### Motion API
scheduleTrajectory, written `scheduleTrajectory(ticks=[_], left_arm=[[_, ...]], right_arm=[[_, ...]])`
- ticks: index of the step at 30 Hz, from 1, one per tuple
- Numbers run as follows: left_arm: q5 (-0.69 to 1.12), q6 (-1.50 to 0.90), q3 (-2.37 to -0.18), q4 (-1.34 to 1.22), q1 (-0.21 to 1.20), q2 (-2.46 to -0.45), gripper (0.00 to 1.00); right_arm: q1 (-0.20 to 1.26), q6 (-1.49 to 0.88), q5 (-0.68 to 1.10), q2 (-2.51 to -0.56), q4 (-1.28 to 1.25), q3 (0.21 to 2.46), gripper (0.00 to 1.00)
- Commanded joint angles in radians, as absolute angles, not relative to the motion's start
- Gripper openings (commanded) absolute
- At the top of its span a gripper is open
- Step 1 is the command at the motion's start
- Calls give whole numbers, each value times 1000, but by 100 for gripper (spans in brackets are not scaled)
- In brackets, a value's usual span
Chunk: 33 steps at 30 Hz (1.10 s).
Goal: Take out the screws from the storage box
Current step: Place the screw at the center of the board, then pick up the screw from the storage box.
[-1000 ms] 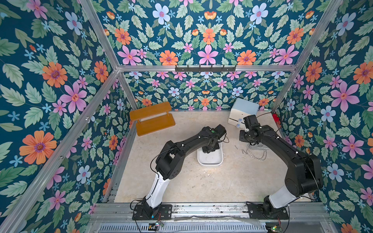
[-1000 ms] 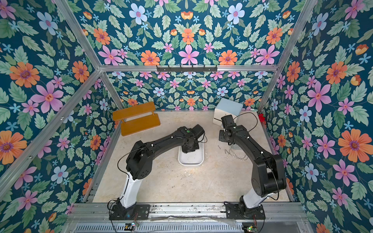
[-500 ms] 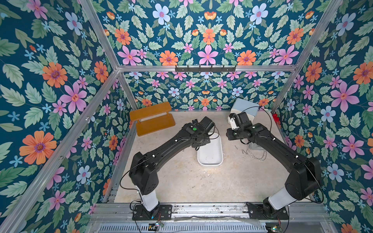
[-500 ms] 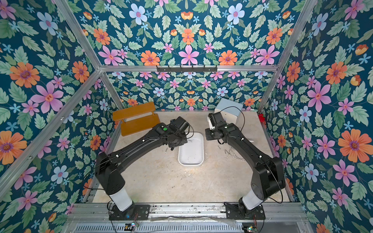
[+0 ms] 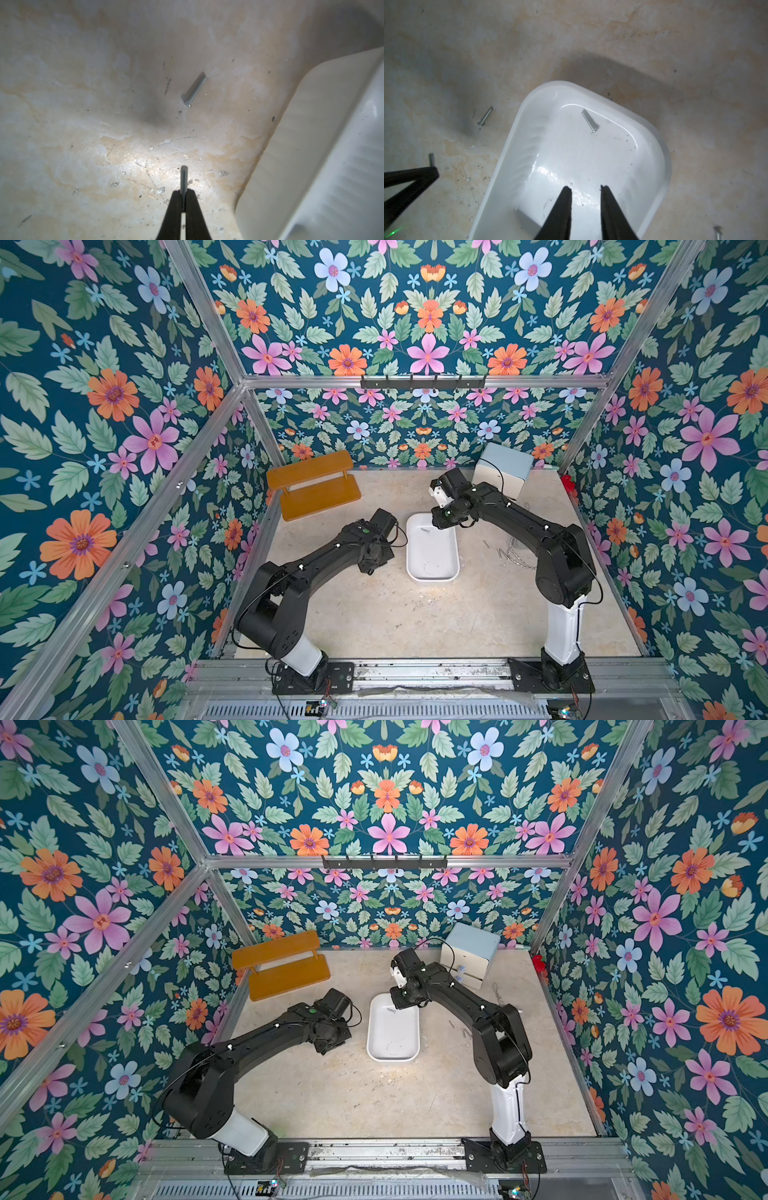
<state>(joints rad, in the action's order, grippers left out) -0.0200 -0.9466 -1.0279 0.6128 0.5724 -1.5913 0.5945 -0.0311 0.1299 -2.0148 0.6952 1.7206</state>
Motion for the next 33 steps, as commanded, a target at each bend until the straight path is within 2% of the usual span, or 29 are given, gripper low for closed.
scheduleTrajectory(ticks=[1,7,11,14,18,22,26,29,33], left_arm=[[13,-923,-998,513,558,-1611,0],[49,-904,-1015,489,552,-1684,0],[60,-900,-1034,485,552,-1710,9],[55,-898,-1047,500,552,-1720,10],[55,-889,-1040,499,552,-1718,17],[53,-888,-1028,495,552,-1704,29],[44,-884,-1031,506,552,-1673,50],[39,-884,-1037,521,552,-1629,62],[24,-888,-1056,557,552,-1557,69]], right_arm=[[599,-18,123,-2055,738,1763,30],[603,4,107,-2116,732,1768,31],[605,9,67,-2155,741,1796,31],[605,9,58,-2186,752,1832,31],[605,7,61,-2224,758,1869,32],[606,4,70,-2260,764,1898,32],[605,0,78,-2285,765,1920,32],[605,-4,78,-2305,768,1939,32],[606,-7,81,-2335,776,1969,31]])
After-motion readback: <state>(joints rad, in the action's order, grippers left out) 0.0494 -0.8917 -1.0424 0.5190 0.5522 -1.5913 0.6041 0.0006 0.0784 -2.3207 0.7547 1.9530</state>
